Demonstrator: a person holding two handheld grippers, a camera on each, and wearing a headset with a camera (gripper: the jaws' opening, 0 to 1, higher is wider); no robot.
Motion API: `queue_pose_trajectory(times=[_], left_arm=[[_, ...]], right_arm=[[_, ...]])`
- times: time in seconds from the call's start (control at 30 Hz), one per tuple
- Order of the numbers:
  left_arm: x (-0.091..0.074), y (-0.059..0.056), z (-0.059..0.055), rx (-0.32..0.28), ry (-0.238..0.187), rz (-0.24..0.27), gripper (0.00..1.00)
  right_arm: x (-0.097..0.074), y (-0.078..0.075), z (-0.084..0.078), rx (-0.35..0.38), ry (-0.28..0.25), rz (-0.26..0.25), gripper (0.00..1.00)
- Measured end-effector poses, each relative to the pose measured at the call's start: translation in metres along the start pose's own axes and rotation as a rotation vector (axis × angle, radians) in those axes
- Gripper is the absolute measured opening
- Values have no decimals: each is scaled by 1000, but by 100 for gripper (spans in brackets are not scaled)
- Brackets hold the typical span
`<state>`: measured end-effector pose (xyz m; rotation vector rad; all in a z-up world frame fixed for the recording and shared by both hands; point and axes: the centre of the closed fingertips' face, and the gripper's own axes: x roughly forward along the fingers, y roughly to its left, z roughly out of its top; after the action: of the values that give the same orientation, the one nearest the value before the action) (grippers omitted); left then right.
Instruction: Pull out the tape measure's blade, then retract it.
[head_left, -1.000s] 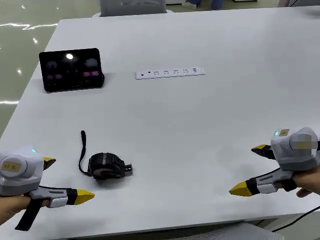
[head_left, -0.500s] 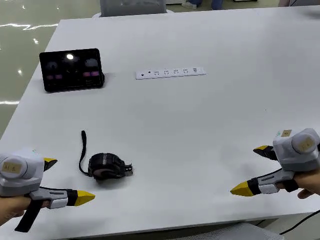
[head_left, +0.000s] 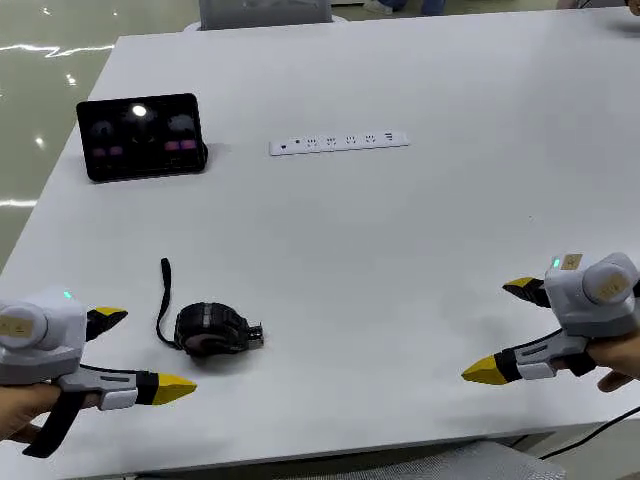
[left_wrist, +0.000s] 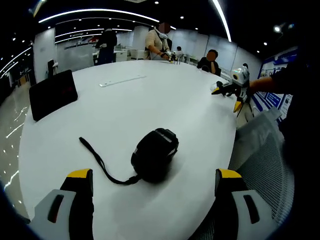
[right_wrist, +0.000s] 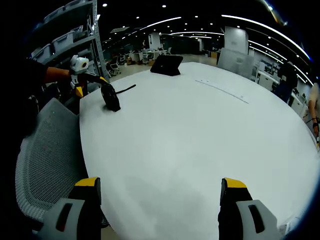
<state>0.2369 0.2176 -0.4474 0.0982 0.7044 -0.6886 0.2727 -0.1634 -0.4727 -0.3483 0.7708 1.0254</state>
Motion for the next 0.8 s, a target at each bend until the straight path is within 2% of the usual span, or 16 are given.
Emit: queue_pose_trajectory(times=[0.1, 0.17, 0.23, 0.33, 0.53, 0.67, 0.8], left_arm=[[2, 2, 7, 16, -17, -1, 99], [4, 4, 8, 52, -6, -1, 99], [6, 4, 8, 89, 11, -11, 99], [10, 3, 8, 124, 33, -22, 99], [17, 1, 9, 189, 47, -42, 99], [21, 0, 7, 219, 61, -60, 98], [25, 0, 0, 250, 106, -79, 98]], right_arm=[[2, -1, 2, -7, -6, 3, 99], [3, 0, 5, -18, -17, 13, 99], [6, 2, 11, -61, -53, 32, 99], [7, 3, 12, -61, -52, 42, 99], [14, 4, 16, -74, -42, 60, 99], [18, 6, 20, -89, -39, 71, 99], [24, 7, 27, -93, -39, 80, 99]])
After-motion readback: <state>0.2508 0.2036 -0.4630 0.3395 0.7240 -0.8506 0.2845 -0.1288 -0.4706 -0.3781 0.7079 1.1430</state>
